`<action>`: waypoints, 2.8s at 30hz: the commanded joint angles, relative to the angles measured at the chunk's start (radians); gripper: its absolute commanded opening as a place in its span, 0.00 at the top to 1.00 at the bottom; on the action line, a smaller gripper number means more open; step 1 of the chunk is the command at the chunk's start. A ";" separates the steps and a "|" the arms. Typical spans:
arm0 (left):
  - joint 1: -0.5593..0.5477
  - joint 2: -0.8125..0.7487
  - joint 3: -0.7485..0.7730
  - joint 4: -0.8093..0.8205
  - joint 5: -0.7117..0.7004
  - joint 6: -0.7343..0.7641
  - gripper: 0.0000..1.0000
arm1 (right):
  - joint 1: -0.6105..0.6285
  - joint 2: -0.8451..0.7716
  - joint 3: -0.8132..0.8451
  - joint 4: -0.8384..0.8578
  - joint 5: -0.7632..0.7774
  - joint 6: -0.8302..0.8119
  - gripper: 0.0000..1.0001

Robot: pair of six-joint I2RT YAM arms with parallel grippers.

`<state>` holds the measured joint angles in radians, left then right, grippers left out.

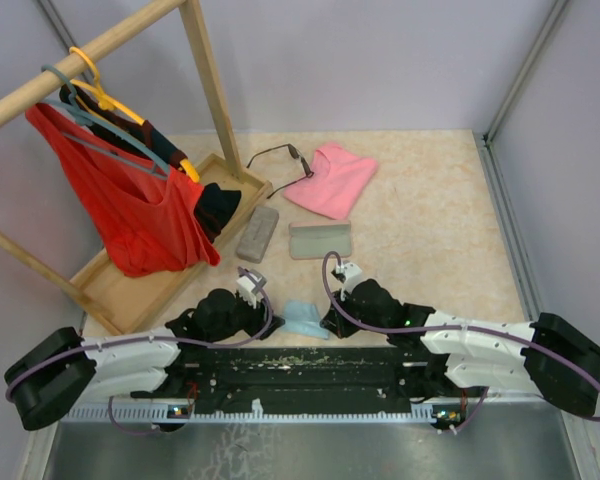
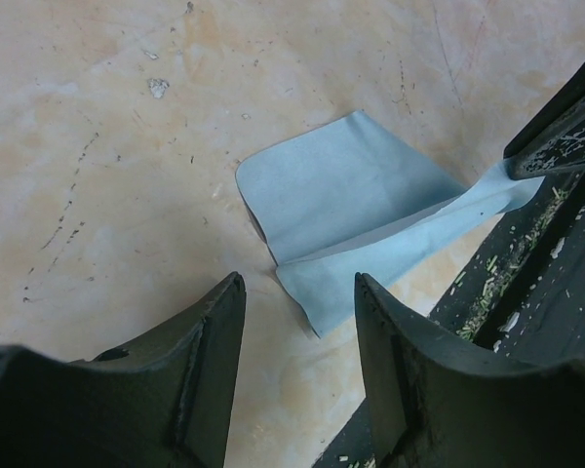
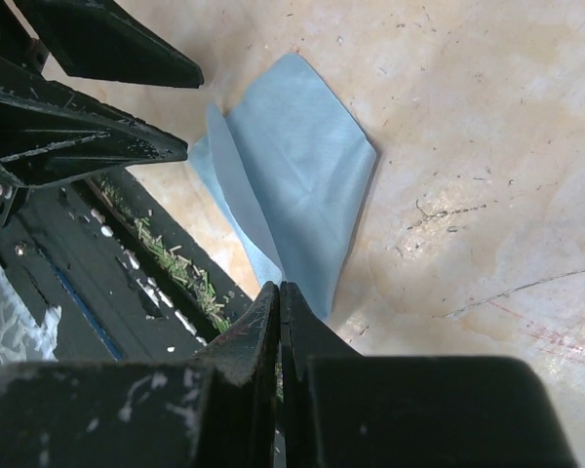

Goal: Organize the sunglasses
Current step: Fold the glasses cleaning cloth at the center of the board.

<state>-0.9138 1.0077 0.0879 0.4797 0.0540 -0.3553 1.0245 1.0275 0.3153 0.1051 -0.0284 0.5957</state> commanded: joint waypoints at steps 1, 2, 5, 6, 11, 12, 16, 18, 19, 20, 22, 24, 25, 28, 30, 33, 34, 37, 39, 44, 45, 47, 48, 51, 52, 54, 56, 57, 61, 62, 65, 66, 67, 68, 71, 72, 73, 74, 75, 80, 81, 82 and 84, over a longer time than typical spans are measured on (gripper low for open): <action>0.002 0.024 0.027 0.035 0.013 0.028 0.45 | -0.006 -0.032 0.014 0.045 -0.008 -0.005 1.00; 0.002 0.030 0.026 0.036 0.014 0.028 0.45 | -0.006 -0.031 0.016 0.044 -0.009 -0.004 1.00; 0.002 0.047 0.019 0.066 0.034 0.032 0.45 | -0.006 -0.030 0.015 0.044 -0.010 -0.004 1.00; 0.002 0.056 0.019 0.077 0.044 0.036 0.45 | -0.006 -0.030 0.015 0.044 -0.010 -0.005 1.00; 0.002 0.094 0.020 0.104 0.053 0.047 0.45 | -0.006 -0.030 0.018 0.045 -0.011 -0.002 1.00; 0.003 0.101 0.019 0.109 0.053 0.049 0.45 | -0.006 -0.031 0.018 0.046 -0.013 -0.003 1.00; 0.002 0.120 0.018 0.124 0.040 0.063 0.46 | -0.006 -0.029 0.018 0.048 -0.017 -0.003 1.00; 0.001 0.127 0.016 0.132 0.039 0.071 0.46 | -0.006 -0.029 0.017 0.048 -0.019 -0.004 1.00; 0.002 0.132 0.016 0.139 0.042 0.077 0.46 | -0.005 -0.029 0.017 0.047 -0.020 -0.002 1.00; 0.002 0.135 0.015 0.145 0.044 0.079 0.46 | -0.005 -0.029 0.017 0.047 -0.020 -0.003 1.00; 0.003 0.144 0.015 0.153 0.054 0.083 0.46 | -0.005 -0.029 0.017 0.045 -0.022 -0.002 1.00; 0.001 0.152 0.014 0.163 0.070 0.087 0.46 | -0.005 -0.030 0.019 0.045 -0.022 -0.002 1.00; 0.002 0.155 0.014 0.170 0.080 0.088 0.46 | -0.006 -0.029 0.019 0.046 -0.022 -0.002 1.00; 0.003 0.167 0.016 0.184 0.111 0.096 0.48 | -0.006 -0.025 0.021 0.047 -0.021 -0.003 1.00; 0.001 0.171 0.018 0.188 0.130 0.101 0.50 | -0.005 -0.022 0.022 0.048 -0.020 -0.002 1.00; 0.001 0.181 0.022 0.189 0.136 0.105 0.52 | -0.006 -0.018 0.024 0.050 -0.020 -0.003 1.00; 0.001 0.184 0.024 0.189 0.136 0.107 0.54 | -0.005 -0.016 0.024 0.050 -0.020 -0.003 1.00; 0.003 0.187 0.028 0.187 0.128 0.108 0.60 | -0.006 -0.015 0.023 0.050 -0.020 -0.003 1.00; 0.002 0.185 0.032 0.176 0.119 0.112 0.68 | -0.006 -0.017 0.022 0.050 -0.020 -0.003 1.00; 0.002 0.159 0.039 0.144 0.090 0.121 0.92 | -0.006 -0.019 0.019 0.051 -0.019 -0.002 1.00; 0.002 0.149 0.037 0.142 0.083 0.123 0.93 | -0.006 -0.018 0.019 0.051 -0.020 -0.002 1.00; 0.001 0.129 0.034 0.140 0.076 0.124 0.95 | -0.006 -0.019 0.020 0.052 -0.019 -0.001 1.00; 0.001 0.118 0.033 0.141 0.072 0.123 0.96 | -0.006 -0.018 0.020 0.051 -0.018 -0.001 1.00; 0.002 0.089 0.028 0.142 0.064 0.130 0.99 | -0.006 -0.020 0.021 0.049 -0.013 -0.001 1.00; 0.003 0.081 0.028 0.138 0.060 0.132 0.99 | -0.006 -0.021 0.023 0.048 -0.010 -0.001 1.00; 0.002 0.065 0.028 0.128 0.055 0.132 0.99 | -0.006 -0.024 0.025 0.046 -0.007 -0.001 1.00; 0.001 0.052 0.027 0.118 0.049 0.129 0.99 | -0.005 -0.029 0.026 0.044 -0.004 0.000 1.00; 0.002 0.047 0.025 0.114 0.046 0.127 0.99 | -0.006 -0.031 0.027 0.043 -0.003 0.000 1.00; 0.001 0.045 0.024 0.102 0.029 0.113 0.88 | -0.006 -0.032 0.026 0.038 -0.009 -0.005 1.00; 0.001 0.051 0.026 0.102 0.033 0.110 0.81 | -0.005 -0.032 0.025 0.035 -0.010 -0.008 1.00; 0.002 0.069 0.034 0.101 0.055 0.109 0.53 | -0.005 -0.033 0.016 0.043 -0.033 -0.024 1.00; 0.001 0.074 0.036 0.104 0.067 0.112 0.48 | -0.006 -0.035 0.013 0.043 -0.035 -0.023 1.00; 0.001 0.076 0.037 0.106 0.074 0.115 0.38 | -0.005 -0.035 0.012 0.040 -0.035 -0.021 1.00; 0.001 0.079 0.038 0.108 0.081 0.119 0.31 | -0.006 -0.036 0.011 0.035 -0.033 -0.021 1.00; 0.002 0.081 0.037 0.111 0.081 0.125 0.27 | -0.006 -0.041 0.013 0.024 -0.028 -0.021 1.00; 0.001 0.081 0.032 0.120 0.081 0.127 0.28 | -0.006 -0.042 0.012 0.021 -0.030 -0.022 1.00; 0.002 0.081 0.026 0.136 0.083 0.134 0.31 | -0.005 -0.044 0.012 0.018 -0.033 -0.023 1.00; 0.001 0.081 0.017 0.155 0.085 0.137 0.35 | -0.006 -0.047 0.010 0.014 -0.038 -0.025 1.00; 0.002 0.083 0.008 0.172 0.089 0.141 0.38 | -0.006 -0.050 0.008 0.012 -0.043 -0.028 1.00; 0.003 0.110 0.007 0.203 0.150 0.155 0.46 | -0.006 -0.081 -0.006 0.003 -0.057 -0.039 1.00; 0.001 0.120 0.012 0.202 0.164 0.158 0.46 | -0.005 -0.082 -0.006 0.000 -0.059 -0.041 1.00; 0.001 0.130 0.017 0.203 0.177 0.159 0.46 | -0.006 -0.082 -0.005 -0.003 -0.061 -0.043 1.00; 0.002 0.153 0.027 0.201 0.197 0.165 0.45 | -0.006 -0.077 -0.001 -0.010 -0.062 -0.043 1.00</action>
<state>-0.9138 1.1263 0.1020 0.6388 0.1795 -0.2165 1.0245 0.9676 0.3138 0.0807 -0.0769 0.5720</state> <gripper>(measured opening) 0.544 0.006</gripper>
